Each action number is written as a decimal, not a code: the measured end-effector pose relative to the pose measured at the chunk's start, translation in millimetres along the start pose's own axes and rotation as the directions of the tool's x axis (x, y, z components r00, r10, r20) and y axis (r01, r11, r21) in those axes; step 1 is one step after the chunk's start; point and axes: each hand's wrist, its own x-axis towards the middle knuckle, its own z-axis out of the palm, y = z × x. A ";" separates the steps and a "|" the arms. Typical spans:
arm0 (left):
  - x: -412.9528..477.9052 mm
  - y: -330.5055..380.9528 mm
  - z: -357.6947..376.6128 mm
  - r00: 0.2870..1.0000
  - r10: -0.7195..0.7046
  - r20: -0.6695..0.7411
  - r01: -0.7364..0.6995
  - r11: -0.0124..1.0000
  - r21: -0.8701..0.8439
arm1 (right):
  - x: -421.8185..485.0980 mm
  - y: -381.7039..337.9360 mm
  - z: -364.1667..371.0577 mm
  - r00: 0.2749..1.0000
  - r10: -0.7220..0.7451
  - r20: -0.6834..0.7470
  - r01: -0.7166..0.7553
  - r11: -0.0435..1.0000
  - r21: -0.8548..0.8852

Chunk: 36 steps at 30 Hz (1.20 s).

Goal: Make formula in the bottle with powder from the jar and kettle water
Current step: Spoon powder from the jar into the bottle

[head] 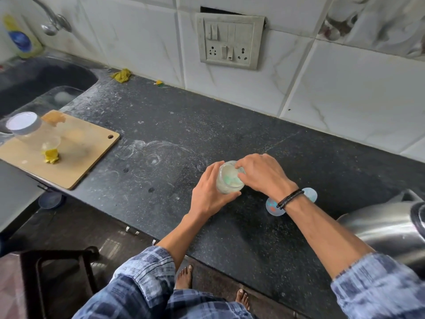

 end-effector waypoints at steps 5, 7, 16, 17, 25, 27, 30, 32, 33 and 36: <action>-4.1 2.6 2.2 1.000 0.016 -0.015 -0.016 1.000 0.012 | -3.4 -2.6 3.8 1.000 0.001 0.017 0.000 0.999 -0.046; -4.1 3.1 2.1 1.000 0.014 -0.013 -0.013 1.000 0.014 | -5.3 -4.6 6.1 1.000 -0.005 0.015 0.006 0.999 -0.048; -5.0 5.2 2.7 0.999 0.044 -0.020 -0.043 0.998 0.048 | -8.3 -10.7 9.0 1.000 0.001 0.018 0.001 0.997 -0.083; -4.9 5.1 2.5 0.999 0.047 -0.023 -0.046 0.998 0.047 | -8.3 -11.0 9.1 1.000 -0.004 0.012 0.005 0.996 -0.087; -2.8 4.6 2.1 0.999 0.029 -0.016 -0.029 0.999 0.043 | -19.2 -2.6 -2.7 0.998 -0.018 -0.056 0.023 0.995 0.098; -2.8 4.0 2.6 0.999 0.037 -0.017 -0.036 0.998 0.043 | -23.7 2.6 -4.6 0.997 -0.050 -0.051 0.055 0.992 0.117; -3.9 3.7 3.2 0.999 0.047 -0.021 -0.046 0.998 0.050 | -27.2 8.8 -3.7 0.996 -0.084 -0.039 0.089 0.979 0.183; -4.4 3.0 3.5 0.998 0.054 -0.024 -0.053 0.997 0.052 | -26.8 10.8 -1.5 0.994 -0.100 -0.032 0.105 0.973 0.205; -4.3 2.7 3.7 0.998 0.053 -0.024 -0.052 0.997 0.053 | -26.6 11.0 -0.1 0.993 -0.112 -0.030 0.116 0.972 0.205; -5.3 1.9 4.3 0.998 0.061 -0.030 -0.060 0.997 0.057 | -25.9 8.4 3.4 0.987 -0.154 -0.048 0.161 0.966 0.200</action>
